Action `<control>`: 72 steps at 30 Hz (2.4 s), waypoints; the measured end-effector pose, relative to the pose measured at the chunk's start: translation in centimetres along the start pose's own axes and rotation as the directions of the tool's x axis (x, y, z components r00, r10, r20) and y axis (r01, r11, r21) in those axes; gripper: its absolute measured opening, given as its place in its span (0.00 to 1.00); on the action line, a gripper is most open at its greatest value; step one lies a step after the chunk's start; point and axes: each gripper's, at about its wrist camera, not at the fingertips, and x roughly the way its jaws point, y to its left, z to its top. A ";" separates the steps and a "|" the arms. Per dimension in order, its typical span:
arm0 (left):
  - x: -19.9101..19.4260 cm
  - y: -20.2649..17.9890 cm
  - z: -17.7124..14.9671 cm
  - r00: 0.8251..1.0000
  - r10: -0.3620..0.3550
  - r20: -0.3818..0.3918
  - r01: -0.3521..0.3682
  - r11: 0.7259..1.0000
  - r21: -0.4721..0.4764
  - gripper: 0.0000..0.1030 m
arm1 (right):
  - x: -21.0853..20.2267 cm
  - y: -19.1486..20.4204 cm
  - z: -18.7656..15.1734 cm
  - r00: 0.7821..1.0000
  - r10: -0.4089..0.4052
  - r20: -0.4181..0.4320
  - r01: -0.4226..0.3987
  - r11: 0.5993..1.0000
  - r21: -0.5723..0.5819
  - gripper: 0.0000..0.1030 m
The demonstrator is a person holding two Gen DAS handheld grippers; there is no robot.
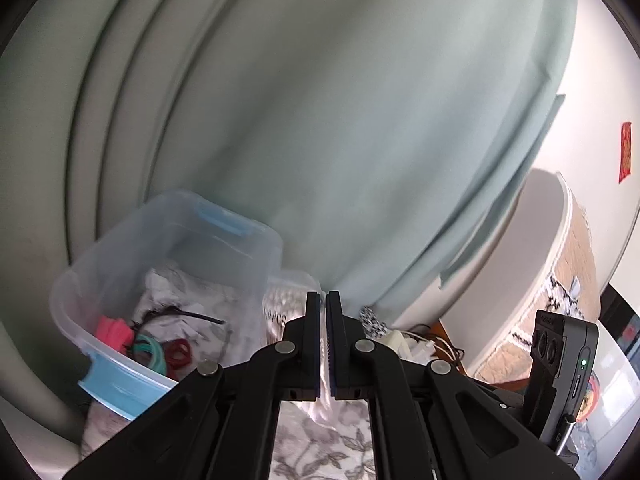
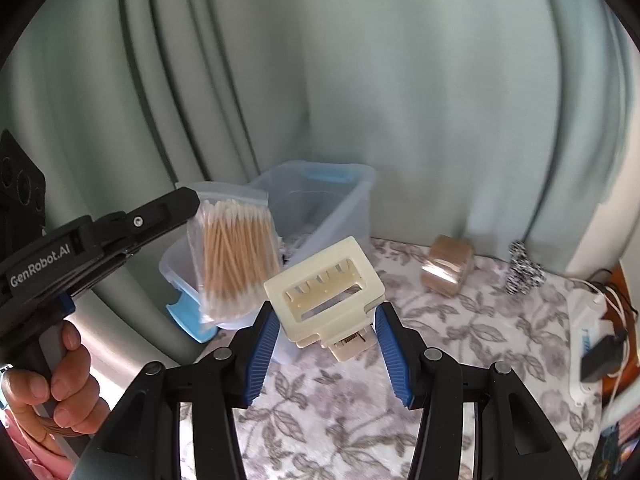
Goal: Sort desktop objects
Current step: 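Lift the swab bag and cream holder and carry both toward the bin, then lower the swab bag and cream holder into the clear bin with both grippers, then open both grippers, releasing the swab bag and cream holder in the bin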
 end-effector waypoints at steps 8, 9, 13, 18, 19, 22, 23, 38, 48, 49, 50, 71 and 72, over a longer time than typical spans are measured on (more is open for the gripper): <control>-1.3 3.0 1.4 0.998 0.040 0.046 -0.039 0.999 -0.016 0.02 | 2.6 3.4 1.3 0.999 0.040 -0.024 -0.041 0.997 -0.058 0.51; -1.4 3.4 1.5 0.998 0.047 0.050 -0.046 0.999 -0.019 0.02 | 2.9 3.6 1.5 0.999 0.044 -0.026 -0.045 0.997 -0.063 0.51; -1.3 4.8 1.8 0.995 0.078 0.059 -0.076 0.997 -0.033 0.02 | 4.3 4.9 1.9 0.998 0.054 -0.040 -0.058 0.995 -0.086 0.51; -0.5 6.6 1.4 0.994 0.104 0.038 -0.102 0.993 -0.058 0.02 | 6.4 5.7 2.1 0.996 0.062 -0.069 -0.068 0.993 -0.099 0.51; -0.3 7.0 1.3 0.994 0.107 0.032 -0.105 0.992 -0.064 0.02 | 6.8 5.8 2.1 0.995 0.064 -0.075 -0.071 0.992 -0.100 0.51; 0.4 8.0 1.0 0.994 0.107 0.015 -0.105 0.991 -0.087 0.02 | 7.8 6.2 2.0 0.994 0.066 -0.089 -0.075 0.992 -0.105 0.51; 0.6 8.2 1.0 0.994 0.105 0.010 -0.103 0.990 -0.092 0.02 | 8.2 6.3 2.0 0.993 0.067 -0.094 -0.077 0.991 -0.107 0.51; 3.1 10.6 0.4 0.979 0.192 -0.064 -0.196 0.978 -0.075 0.02 | 12.0 7.1 2.8 0.987 0.064 -0.145 -0.082 0.989 -0.122 0.52; 4.2 11.8 -0.3 0.973 0.206 -0.108 -0.216 0.972 -0.087 0.02 | 13.1 7.6 2.6 0.986 0.060 -0.155 -0.081 0.987 -0.137 0.52; 4.2 11.9 -0.4 0.972 0.206 -0.110 -0.216 0.972 -0.088 0.02 | 13.2 7.6 2.5 0.986 0.060 -0.157 -0.082 0.987 -0.137 0.52; 4.3 11.9 -0.5 0.972 0.206 -0.113 -0.216 0.972 -0.089 0.02 | 13.3 7.7 2.5 0.986 0.060 -0.158 -0.082 0.987 -0.138 0.52; 3.5 12.2 -0.7 0.974 0.191 -0.119 -0.205 0.971 -0.123 0.28 | 13.9 8.1 2.7 0.986 0.051 -0.160 -0.073 0.988 -0.133 0.57; 3.4 12.2 -0.7 0.975 0.189 -0.116 -0.203 0.971 -0.126 0.28 | 13.9 8.1 2.7 0.986 0.051 -0.158 -0.073 0.988 -0.133 0.57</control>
